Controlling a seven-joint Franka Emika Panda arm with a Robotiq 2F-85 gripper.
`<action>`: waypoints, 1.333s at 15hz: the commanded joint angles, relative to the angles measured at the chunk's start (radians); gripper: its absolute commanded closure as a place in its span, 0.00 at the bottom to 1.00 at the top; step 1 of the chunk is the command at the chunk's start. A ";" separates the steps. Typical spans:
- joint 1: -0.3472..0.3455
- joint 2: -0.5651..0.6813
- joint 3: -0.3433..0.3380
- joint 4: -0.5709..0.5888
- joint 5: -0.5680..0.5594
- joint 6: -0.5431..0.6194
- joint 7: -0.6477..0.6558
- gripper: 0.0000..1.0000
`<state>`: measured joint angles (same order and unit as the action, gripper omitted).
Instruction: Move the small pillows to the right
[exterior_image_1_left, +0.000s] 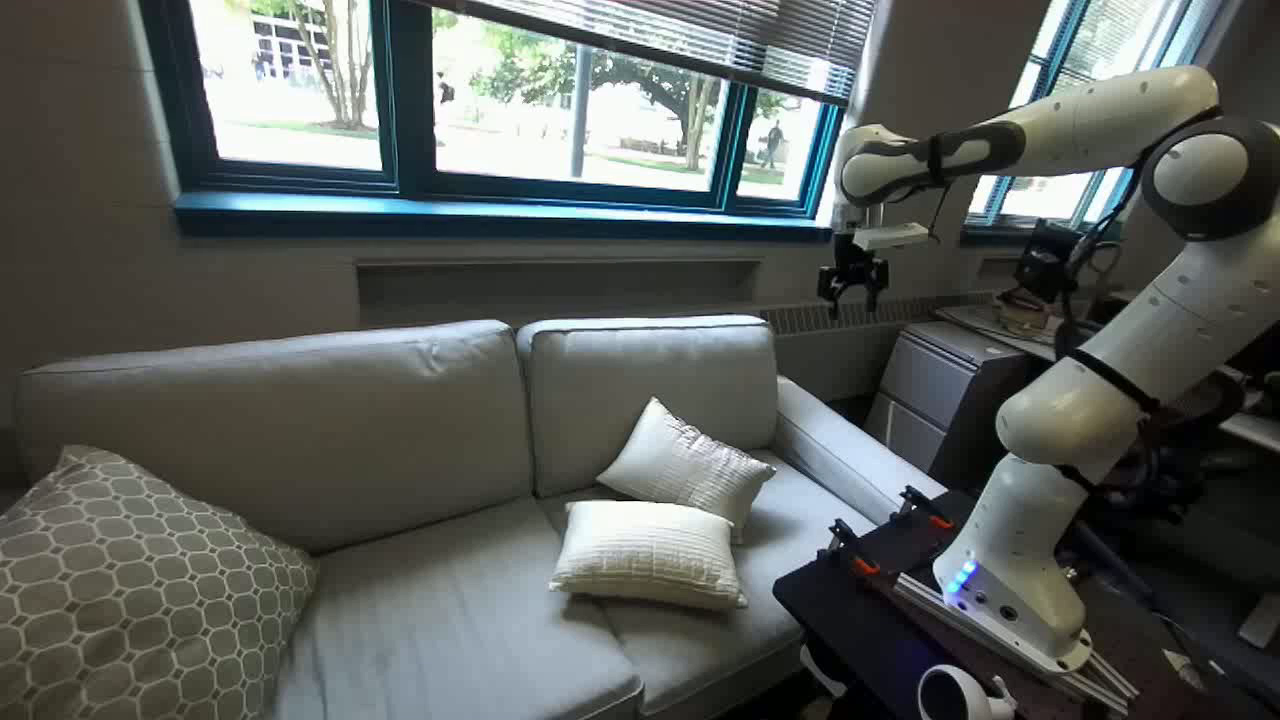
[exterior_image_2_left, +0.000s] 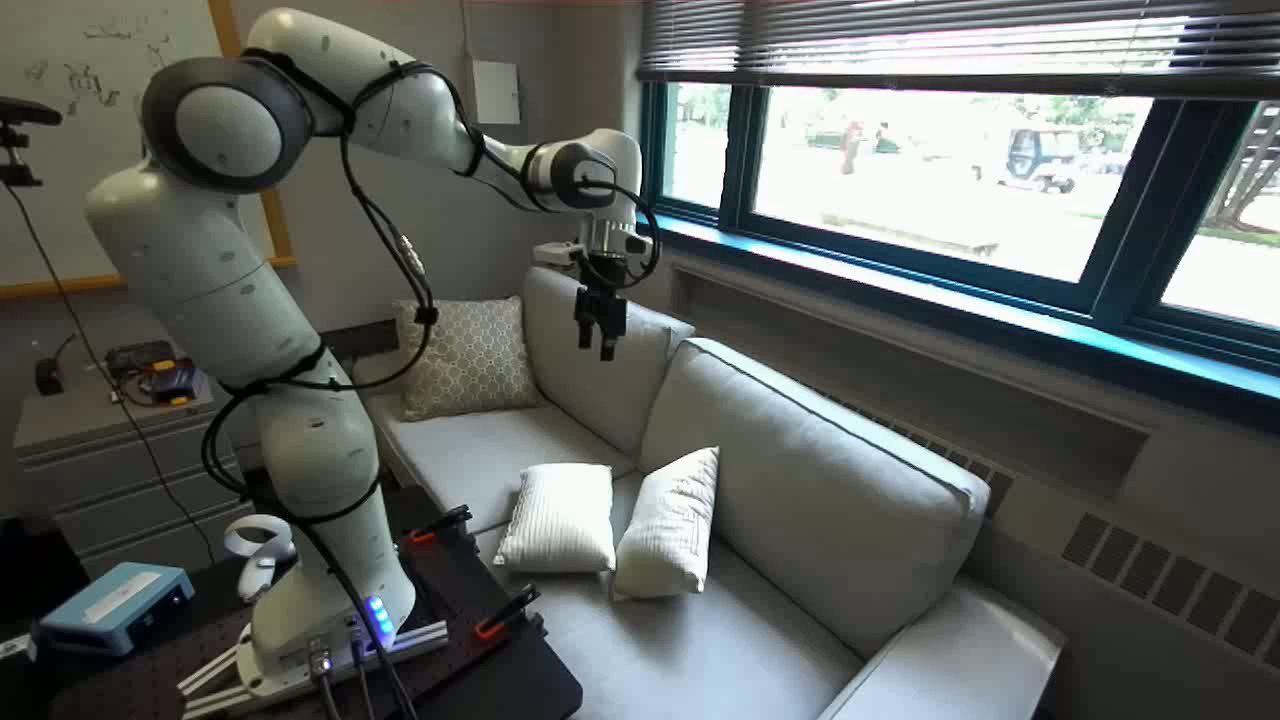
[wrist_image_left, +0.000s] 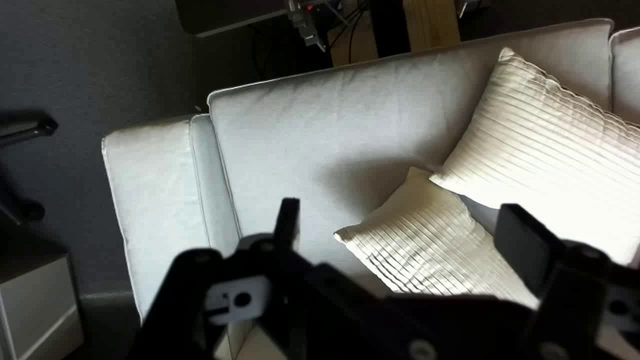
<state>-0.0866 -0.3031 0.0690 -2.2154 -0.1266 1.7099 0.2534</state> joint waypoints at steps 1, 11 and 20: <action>0.018 0.002 -0.016 0.002 -0.004 0.000 0.004 0.00; 0.016 0.011 -0.013 0.014 -0.004 0.008 0.032 0.00; 0.013 0.315 -0.053 0.269 0.053 0.222 0.110 0.00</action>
<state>-0.0833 -0.1355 0.0400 -2.0949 -0.1100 1.9278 0.3622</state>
